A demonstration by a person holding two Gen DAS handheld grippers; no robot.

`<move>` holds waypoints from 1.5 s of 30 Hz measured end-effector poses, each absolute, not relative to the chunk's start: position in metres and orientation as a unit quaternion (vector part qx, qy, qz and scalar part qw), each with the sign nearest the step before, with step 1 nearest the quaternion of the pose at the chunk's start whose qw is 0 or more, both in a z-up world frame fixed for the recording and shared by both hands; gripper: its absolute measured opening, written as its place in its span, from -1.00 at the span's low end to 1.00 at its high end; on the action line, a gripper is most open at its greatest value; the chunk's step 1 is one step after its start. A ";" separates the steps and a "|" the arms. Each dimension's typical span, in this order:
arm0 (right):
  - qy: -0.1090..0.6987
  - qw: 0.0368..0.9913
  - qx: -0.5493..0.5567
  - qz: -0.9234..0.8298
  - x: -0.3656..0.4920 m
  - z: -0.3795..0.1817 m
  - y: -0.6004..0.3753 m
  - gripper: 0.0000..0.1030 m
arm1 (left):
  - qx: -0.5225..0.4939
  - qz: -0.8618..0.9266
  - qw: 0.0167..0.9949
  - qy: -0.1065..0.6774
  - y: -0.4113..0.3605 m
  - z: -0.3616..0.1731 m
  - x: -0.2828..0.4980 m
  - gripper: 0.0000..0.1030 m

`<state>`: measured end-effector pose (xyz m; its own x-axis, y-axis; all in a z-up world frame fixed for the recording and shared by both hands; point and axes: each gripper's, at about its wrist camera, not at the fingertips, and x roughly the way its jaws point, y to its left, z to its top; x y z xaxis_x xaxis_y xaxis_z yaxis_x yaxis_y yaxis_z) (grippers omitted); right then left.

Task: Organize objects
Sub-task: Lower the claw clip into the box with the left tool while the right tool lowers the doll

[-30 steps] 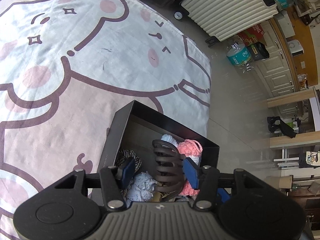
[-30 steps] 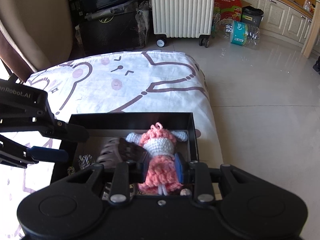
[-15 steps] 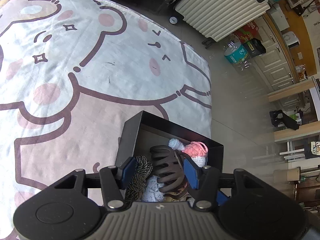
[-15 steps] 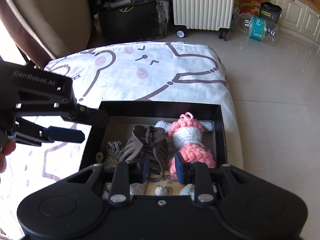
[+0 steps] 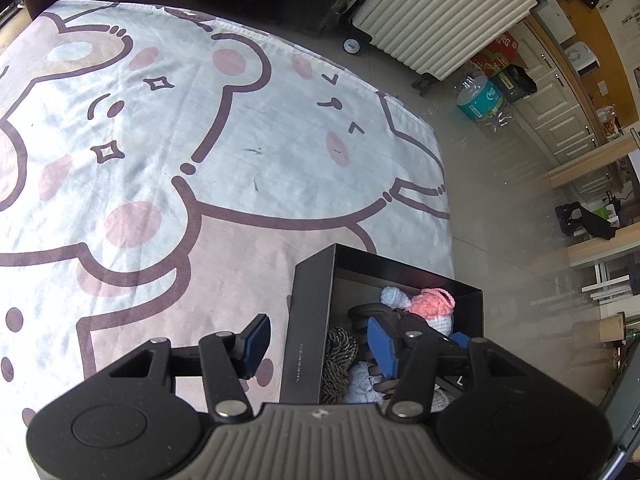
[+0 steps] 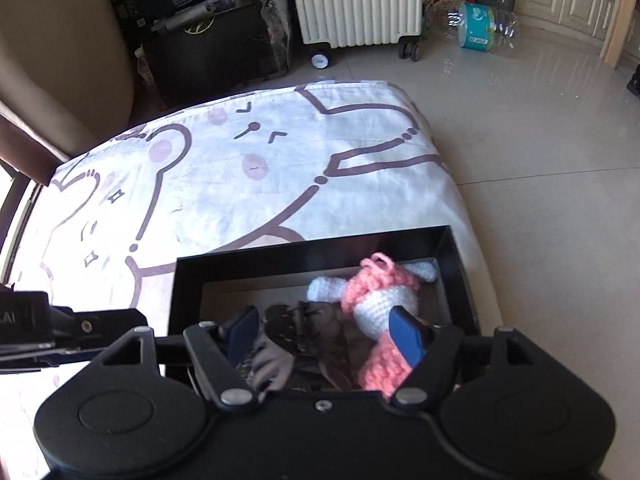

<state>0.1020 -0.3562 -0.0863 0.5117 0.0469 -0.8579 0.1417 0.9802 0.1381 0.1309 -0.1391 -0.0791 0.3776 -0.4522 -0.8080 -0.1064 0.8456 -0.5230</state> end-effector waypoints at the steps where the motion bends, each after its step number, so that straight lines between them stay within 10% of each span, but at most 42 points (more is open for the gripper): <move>1: 0.497 0.862 0.094 -0.023 0.104 -0.087 -0.354 0.44 | -0.253 -0.110 0.790 0.548 -0.138 -0.080 0.131 0.06; 5: 0.532 0.843 0.079 -0.020 0.116 -0.095 -0.346 0.41 | -0.247 -0.112 0.790 0.550 -0.135 -0.081 0.131 0.06; 10: 0.566 0.819 0.089 0.018 0.127 -0.102 -0.353 -0.12 | -0.238 -0.118 0.792 0.550 -0.131 -0.082 0.131 0.06; 25: 0.532 0.808 -0.173 0.187 0.129 -0.069 -0.314 -0.13 | -0.219 -0.121 0.798 0.548 -0.121 -0.084 0.133 0.06; 45: 0.492 0.805 -0.236 0.232 0.119 -0.084 -0.312 -0.04 | -0.205 -0.122 0.800 0.550 -0.120 -0.085 0.133 0.06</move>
<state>0.1187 -0.3125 -0.0840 0.4083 0.1406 -0.9020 -0.6053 0.7813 -0.1522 0.1331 -0.1204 -0.0850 0.3643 -0.4209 -0.8307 -0.0294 0.8864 -0.4620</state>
